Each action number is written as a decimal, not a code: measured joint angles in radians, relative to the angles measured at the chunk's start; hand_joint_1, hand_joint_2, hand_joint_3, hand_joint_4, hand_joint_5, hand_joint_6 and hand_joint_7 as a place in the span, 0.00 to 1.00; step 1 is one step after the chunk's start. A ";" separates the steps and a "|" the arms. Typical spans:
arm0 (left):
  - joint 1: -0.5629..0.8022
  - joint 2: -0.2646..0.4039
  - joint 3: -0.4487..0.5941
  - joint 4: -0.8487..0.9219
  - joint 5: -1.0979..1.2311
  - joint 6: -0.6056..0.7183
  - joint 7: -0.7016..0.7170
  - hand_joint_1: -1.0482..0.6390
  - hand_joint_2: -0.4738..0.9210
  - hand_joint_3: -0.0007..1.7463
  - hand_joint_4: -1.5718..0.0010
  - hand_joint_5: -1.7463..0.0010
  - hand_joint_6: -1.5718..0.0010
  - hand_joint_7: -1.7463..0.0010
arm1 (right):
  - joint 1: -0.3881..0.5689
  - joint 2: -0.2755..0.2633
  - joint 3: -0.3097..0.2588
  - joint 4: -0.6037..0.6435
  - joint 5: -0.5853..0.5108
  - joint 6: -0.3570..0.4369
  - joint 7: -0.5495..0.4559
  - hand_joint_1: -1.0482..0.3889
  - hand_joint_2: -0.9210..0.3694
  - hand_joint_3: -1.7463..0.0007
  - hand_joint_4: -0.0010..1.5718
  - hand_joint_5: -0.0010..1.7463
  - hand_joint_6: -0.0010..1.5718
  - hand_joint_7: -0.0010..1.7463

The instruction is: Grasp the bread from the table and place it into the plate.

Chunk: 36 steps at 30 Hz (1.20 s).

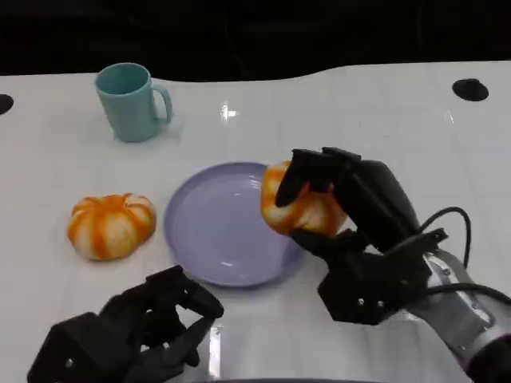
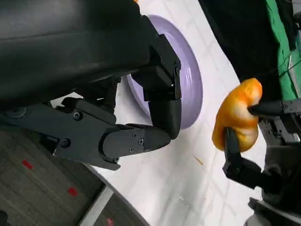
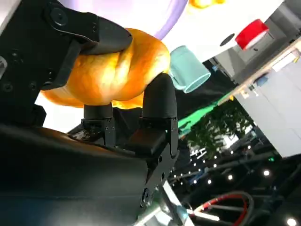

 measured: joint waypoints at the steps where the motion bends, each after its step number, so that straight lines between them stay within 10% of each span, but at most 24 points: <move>1: 0.002 0.000 0.000 0.000 0.000 -0.001 0.003 0.40 1.00 0.26 0.59 0.00 0.62 0.22 | -0.013 0.009 0.005 0.025 -0.001 -0.004 -0.002 0.68 0.49 0.21 0.62 1.00 0.47 0.99; 12: 0.006 -0.001 0.001 0.001 0.000 -0.016 0.003 0.40 1.00 0.27 0.60 0.00 0.63 0.23 | -0.154 0.117 0.053 0.254 -0.036 0.010 -0.072 0.67 0.47 0.24 0.60 1.00 0.45 0.98; 17: 0.007 0.001 0.000 0.002 0.001 -0.021 0.003 0.40 1.00 0.25 0.60 0.00 0.62 0.24 | -0.200 0.140 0.072 0.337 -0.052 0.026 -0.118 0.65 0.45 0.35 0.52 0.98 0.51 0.63; 21: 0.007 0.001 -0.001 0.002 0.001 -0.028 0.003 0.40 1.00 0.25 0.59 0.00 0.62 0.24 | -0.212 0.139 0.075 0.352 -0.038 0.063 -0.045 0.52 0.19 0.68 0.25 0.39 0.37 0.16; 23: 0.007 0.001 -0.002 0.002 0.001 -0.028 0.004 0.40 1.00 0.25 0.59 0.00 0.61 0.24 | -0.215 0.133 0.083 0.350 -0.037 0.082 0.015 0.46 0.06 0.82 0.13 0.26 0.29 0.06; 36: 0.014 -0.001 -0.009 0.001 0.004 -0.028 0.005 0.38 1.00 0.26 0.58 0.00 0.61 0.24 | -0.147 0.033 0.131 0.074 -0.014 0.260 0.385 0.28 0.00 0.80 0.00 0.08 0.13 0.00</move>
